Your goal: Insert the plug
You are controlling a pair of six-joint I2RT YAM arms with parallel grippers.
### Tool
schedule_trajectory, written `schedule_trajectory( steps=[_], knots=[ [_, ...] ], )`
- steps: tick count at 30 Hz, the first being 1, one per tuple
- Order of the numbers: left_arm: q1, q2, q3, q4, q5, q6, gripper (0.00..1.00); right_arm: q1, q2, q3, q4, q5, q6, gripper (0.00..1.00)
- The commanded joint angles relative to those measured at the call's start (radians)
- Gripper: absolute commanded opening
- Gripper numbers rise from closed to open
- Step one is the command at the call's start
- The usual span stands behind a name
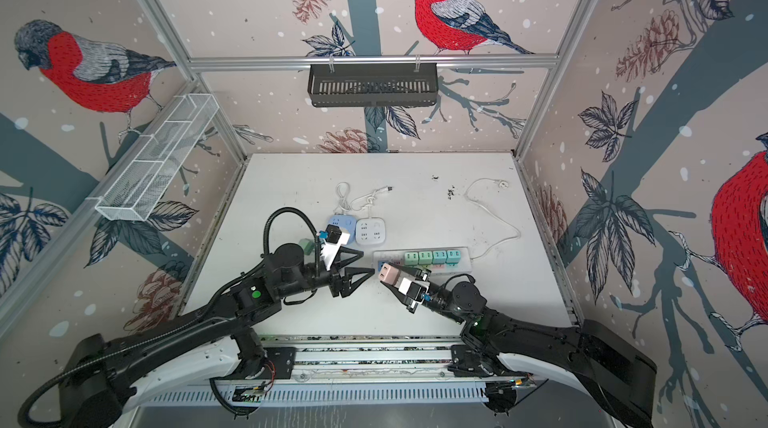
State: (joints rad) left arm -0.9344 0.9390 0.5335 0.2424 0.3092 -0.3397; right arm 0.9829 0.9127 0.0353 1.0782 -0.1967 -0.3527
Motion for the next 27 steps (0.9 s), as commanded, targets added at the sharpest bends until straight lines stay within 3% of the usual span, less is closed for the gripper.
schedule_trajectory(
  steps=[1, 5, 16, 27],
  knots=[
    [-0.069, 0.054, 0.050, 0.001, -0.050, 0.044, 0.71, 0.007, 0.010, 0.006, 0.072, 0.031, -0.026, 0.04],
    [-0.131, 0.092, 0.084, -0.012, -0.084, 0.055, 0.70, 0.017, 0.020, 0.008, 0.082, 0.031, -0.039, 0.04],
    [-0.134, 0.127, 0.088, 0.015, -0.040, 0.049, 0.70, 0.081, 0.061, 0.014, 0.117, 0.091, -0.077, 0.04],
    [-0.135, 0.145, 0.097, 0.012, -0.021, 0.052, 0.42, 0.095, 0.027, 0.010, 0.117, 0.144, -0.086, 0.04]
  ],
)
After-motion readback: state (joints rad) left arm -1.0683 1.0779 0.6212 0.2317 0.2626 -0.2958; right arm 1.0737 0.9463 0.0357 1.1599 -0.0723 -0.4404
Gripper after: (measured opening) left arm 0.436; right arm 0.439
